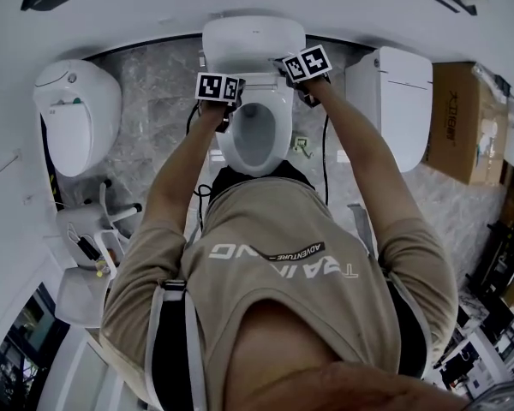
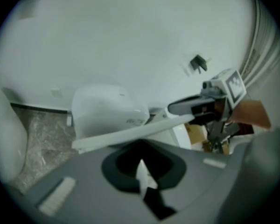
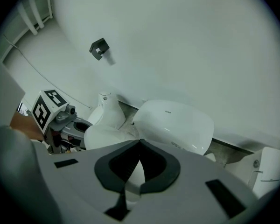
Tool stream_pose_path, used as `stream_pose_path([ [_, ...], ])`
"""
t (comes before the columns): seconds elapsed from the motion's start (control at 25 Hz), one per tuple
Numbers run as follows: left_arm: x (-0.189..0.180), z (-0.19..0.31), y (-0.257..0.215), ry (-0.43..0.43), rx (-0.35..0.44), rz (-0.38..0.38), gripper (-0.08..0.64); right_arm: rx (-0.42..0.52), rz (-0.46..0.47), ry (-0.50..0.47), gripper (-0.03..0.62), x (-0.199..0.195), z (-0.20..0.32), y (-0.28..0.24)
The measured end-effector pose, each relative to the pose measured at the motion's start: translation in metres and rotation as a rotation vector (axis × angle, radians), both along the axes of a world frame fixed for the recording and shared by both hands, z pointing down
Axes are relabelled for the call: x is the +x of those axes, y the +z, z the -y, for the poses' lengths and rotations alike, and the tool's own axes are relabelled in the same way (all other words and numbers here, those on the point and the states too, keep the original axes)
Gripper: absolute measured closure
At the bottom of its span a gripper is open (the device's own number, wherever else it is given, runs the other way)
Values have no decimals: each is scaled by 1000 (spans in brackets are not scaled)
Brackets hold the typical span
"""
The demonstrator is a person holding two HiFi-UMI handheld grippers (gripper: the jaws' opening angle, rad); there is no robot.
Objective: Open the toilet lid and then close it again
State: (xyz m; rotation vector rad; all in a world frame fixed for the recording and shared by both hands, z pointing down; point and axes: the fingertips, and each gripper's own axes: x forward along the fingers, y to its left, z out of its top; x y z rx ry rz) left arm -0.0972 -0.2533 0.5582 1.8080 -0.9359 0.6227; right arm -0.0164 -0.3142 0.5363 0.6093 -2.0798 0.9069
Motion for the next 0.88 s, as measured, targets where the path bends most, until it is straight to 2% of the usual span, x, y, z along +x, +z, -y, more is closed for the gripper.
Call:
stream_pose_path([
  [0.12, -2, -21, 6, -4, -25, -16, 555, -5, -7, 7, 578, 0, -22, 3],
  [0.28, -7, -54, 14, -12, -52, -28, 555, 12, -62, -32, 578, 1, -57, 9],
  [0.6, -4, -117, 27, 36, -84, -31, 555, -2, -126, -51, 578, 8, -126, 26],
  [0.88, -2, -158, 40, 150, -106, 0, 555, -21, -148, -3, 578, 13, -167, 36],
])
